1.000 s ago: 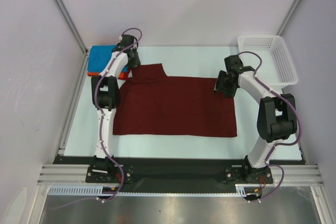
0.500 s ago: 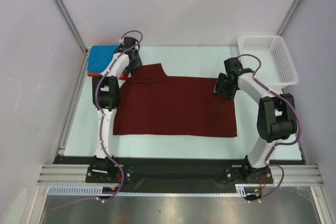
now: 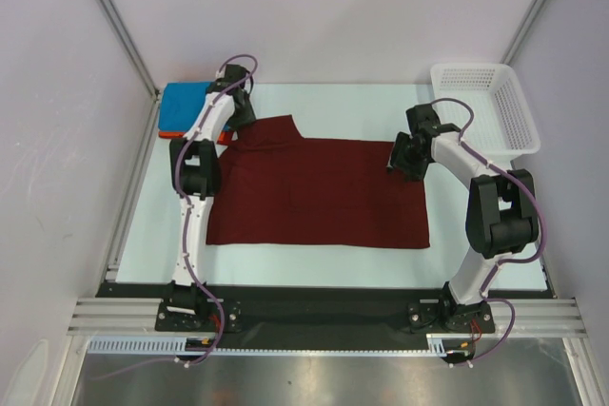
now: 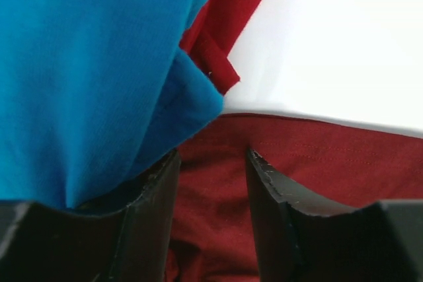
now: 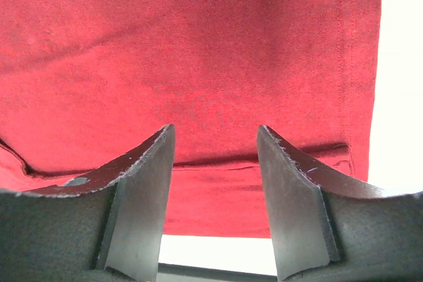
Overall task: Fold and stack the t-shirts
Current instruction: Fold the tshirt
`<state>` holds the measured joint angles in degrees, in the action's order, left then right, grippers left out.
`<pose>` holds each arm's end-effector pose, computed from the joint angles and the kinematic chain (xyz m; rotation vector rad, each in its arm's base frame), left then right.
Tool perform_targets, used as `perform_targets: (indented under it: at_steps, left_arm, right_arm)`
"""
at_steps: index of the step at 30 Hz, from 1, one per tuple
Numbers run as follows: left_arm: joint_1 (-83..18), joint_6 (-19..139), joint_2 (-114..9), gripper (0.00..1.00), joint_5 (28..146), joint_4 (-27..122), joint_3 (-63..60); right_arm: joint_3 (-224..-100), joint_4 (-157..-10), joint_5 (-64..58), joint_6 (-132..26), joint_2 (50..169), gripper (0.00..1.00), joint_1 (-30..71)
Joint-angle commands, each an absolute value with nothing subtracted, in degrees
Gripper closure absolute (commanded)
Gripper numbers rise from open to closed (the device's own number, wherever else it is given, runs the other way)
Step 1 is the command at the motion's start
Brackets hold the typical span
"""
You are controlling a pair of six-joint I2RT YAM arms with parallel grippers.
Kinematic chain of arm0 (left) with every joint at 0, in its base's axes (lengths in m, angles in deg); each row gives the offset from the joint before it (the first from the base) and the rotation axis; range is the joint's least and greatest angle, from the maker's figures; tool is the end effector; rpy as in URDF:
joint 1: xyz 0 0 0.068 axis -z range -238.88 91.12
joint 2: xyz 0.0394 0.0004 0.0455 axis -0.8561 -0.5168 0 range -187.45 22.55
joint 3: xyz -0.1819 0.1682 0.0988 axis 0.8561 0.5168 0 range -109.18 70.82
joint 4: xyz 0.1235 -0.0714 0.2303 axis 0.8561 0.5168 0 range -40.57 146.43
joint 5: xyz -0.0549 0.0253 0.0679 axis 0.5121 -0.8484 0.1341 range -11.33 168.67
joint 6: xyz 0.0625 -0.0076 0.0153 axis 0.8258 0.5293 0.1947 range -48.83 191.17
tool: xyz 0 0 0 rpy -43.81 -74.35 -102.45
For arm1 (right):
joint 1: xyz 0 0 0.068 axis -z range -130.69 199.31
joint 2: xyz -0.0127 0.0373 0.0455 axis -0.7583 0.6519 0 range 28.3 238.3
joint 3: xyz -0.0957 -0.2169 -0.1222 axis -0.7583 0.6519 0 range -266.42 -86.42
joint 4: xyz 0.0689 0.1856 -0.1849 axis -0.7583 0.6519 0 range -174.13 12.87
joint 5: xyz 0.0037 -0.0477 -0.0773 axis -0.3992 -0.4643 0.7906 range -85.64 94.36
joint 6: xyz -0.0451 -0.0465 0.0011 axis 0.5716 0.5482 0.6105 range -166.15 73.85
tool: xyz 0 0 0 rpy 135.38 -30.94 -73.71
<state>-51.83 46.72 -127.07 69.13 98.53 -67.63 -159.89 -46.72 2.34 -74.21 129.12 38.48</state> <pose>0.5623 -0.0611 0.1458 -0.4498 2.5597 0.0214 0.3685 0.0724 0.1900 0.3976 2.6979 0.2486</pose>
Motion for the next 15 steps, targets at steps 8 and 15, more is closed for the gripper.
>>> perform_targets:
  at_steps: [8, 15]
  left_arm:
    - [-52.37, 45.86, -132.57, 0.52, 72.78, 109.46, -71.11]
    - [-52.38, 47.43, -131.79, 0.92, 74.89, 107.44, -69.8]
  right_arm:
    - [-157.88, -48.71, 3.04, -74.63, 125.07, 0.42, 38.77]
    - [-160.15, -47.31, 4.26, -73.49, 127.0, 0.42, 39.29]
